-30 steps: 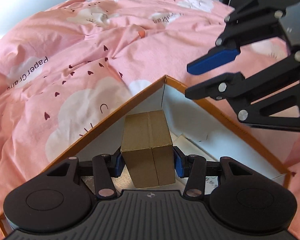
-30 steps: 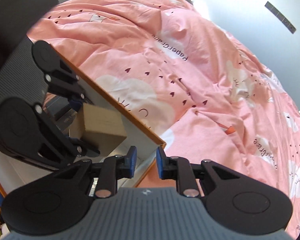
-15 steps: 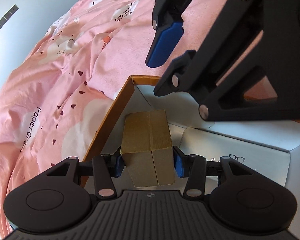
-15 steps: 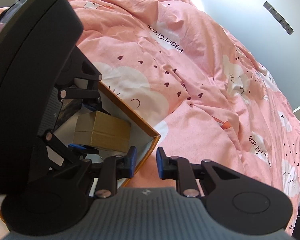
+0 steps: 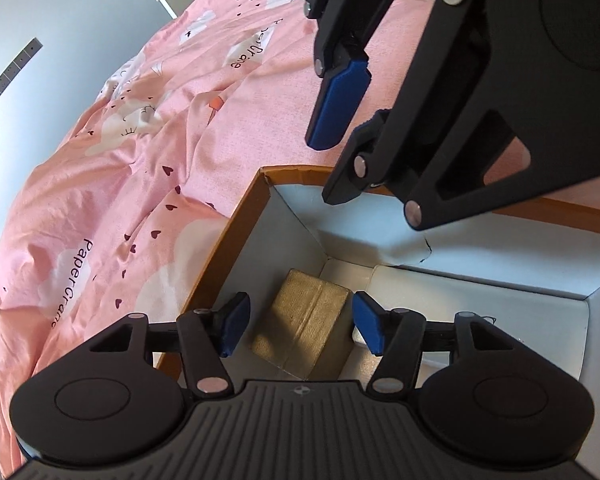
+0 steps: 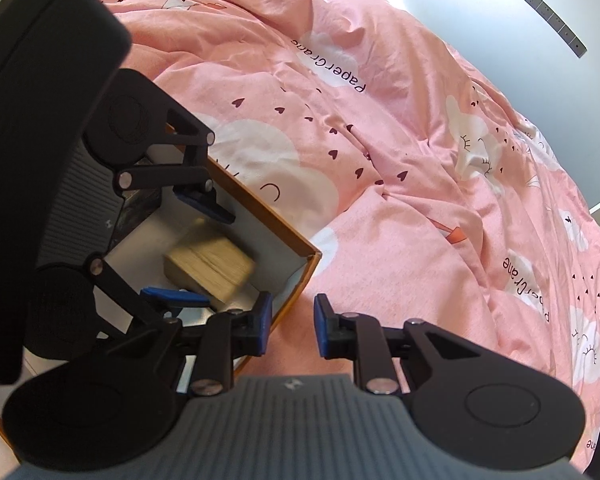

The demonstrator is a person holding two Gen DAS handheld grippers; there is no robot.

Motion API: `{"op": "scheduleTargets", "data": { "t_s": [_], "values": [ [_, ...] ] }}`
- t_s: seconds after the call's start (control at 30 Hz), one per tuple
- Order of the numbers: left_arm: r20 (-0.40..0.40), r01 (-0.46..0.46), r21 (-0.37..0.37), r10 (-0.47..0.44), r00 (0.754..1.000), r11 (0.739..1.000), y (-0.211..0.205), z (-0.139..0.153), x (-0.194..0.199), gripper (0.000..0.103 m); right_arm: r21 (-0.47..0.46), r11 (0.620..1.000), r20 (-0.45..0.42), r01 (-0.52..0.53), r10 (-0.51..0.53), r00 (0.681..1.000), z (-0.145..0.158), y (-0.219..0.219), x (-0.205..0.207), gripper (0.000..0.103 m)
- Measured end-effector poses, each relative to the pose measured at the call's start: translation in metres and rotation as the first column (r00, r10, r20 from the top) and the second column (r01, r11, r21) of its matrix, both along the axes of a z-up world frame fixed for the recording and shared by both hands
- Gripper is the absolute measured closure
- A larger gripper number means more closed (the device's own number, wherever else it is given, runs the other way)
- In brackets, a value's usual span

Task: Organize objects
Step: 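Withdraw both grippers from the orange box toward the plush toys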

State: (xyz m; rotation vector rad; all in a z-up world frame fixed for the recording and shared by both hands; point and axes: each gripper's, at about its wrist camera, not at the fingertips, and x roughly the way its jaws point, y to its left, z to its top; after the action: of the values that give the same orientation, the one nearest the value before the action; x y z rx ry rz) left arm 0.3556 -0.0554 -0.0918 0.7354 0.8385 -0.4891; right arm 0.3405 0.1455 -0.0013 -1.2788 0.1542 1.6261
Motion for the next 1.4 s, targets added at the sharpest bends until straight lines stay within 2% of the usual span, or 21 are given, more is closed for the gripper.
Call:
{"op": "scheduleTargets", "data": {
  "t_s": [0.13,0.27,0.43,0.53,0.6,0.7,0.87,0.97,1.1,1.2,1.4],
  "values": [
    [-0.051,-0.086,-0.048,0.083,0.995,0.995,0.012,0.006,0.004,0.034,-0.002,1.0,-0.006,-0.001,0.001,1.0,0.0,-0.002,0.0,0.08],
    [-0.131,-0.184,-0.114,0.169,0.977,0.976,0.029,0.011,0.012,0.034,-0.002,1.0,-0.004,-0.007,0.007,1.0,0.001,-0.006,0.0,0.081],
    [-0.223,-0.261,-0.098,0.235,0.946,0.96,0.038,0.013,0.019,0.037,-0.008,1.0,0.0,-0.011,0.011,1.0,-0.001,-0.009,-0.001,0.08],
    [-0.251,-0.301,-0.088,0.271,0.929,0.949,0.039,0.01,0.02,0.053,-0.02,1.0,-0.015,0.001,-0.001,1.0,-0.002,-0.008,0.0,0.08],
    [-0.287,-0.319,-0.111,0.276,0.917,0.941,0.04,0.009,0.02,0.064,-0.032,0.999,-0.024,0.012,-0.012,1.0,-0.003,-0.007,0.001,0.081],
    [-0.315,-0.352,-0.145,0.294,0.902,0.925,0.041,0.006,0.022,0.072,-0.046,0.999,-0.029,0.027,-0.028,0.999,-0.005,-0.006,0.001,0.081],
    [-0.346,-0.392,-0.222,0.304,0.888,0.893,0.039,0.006,0.028,0.075,-0.053,0.998,-0.019,0.03,-0.031,0.999,-0.007,-0.006,-0.001,0.081],
    [-0.341,-0.39,-0.246,0.297,0.892,0.887,0.034,0.006,0.028,0.075,-0.06,0.998,-0.019,0.03,-0.032,0.999,-0.009,-0.006,-0.001,0.081],
    [-0.318,-0.369,-0.251,0.284,0.905,0.895,0.03,0.004,0.027,0.075,-0.068,0.997,-0.013,0.036,-0.037,0.999,-0.01,-0.006,-0.001,0.081],
    [-0.314,-0.373,-0.258,0.288,0.905,0.891,0.034,0.006,0.024,0.075,-0.071,0.997,-0.014,0.037,-0.038,0.999,-0.01,-0.006,-0.002,0.081],
    [-0.24,-0.375,-0.318,0.309,0.92,0.871,0.043,0.039,0.0,0.075,-0.065,0.996,-0.076,0.06,-0.064,0.995,0.003,-0.015,-0.002,0.081]
  ]
}}
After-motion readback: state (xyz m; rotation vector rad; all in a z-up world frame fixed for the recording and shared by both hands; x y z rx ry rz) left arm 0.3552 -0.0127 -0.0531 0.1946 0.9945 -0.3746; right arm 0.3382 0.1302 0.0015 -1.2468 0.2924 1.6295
